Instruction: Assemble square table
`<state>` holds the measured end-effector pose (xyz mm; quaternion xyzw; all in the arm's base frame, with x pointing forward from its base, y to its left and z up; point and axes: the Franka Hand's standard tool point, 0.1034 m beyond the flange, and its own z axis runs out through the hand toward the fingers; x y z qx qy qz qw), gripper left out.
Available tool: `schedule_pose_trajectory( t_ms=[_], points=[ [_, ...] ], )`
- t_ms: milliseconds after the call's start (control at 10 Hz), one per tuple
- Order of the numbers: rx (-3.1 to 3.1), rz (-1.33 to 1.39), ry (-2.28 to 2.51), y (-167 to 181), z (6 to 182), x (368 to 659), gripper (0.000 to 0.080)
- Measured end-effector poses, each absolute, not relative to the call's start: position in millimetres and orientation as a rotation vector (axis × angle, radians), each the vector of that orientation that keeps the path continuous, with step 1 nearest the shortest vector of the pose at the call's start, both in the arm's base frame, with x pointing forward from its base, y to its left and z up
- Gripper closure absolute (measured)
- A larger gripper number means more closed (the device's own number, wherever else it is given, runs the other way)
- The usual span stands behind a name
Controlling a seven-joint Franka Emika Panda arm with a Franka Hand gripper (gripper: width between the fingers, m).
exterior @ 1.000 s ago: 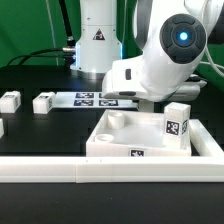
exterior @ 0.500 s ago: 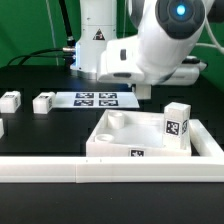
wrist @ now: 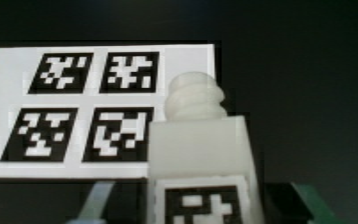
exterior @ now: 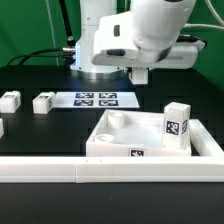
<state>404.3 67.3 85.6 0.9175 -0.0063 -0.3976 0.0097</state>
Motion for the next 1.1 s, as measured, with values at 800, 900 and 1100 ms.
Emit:
schedule_pose_trajectory(
  t_ms=[800,900,1100],
  points=[
    [3.134,-0.515,-0.002,60,114.3,471,0.0512],
    [3.153,-0.390,-0.001,60,111.8,473,0.0512],
    [3.169,-0.195,-0.002,59,110.2,477,0.0512]
  ],
)
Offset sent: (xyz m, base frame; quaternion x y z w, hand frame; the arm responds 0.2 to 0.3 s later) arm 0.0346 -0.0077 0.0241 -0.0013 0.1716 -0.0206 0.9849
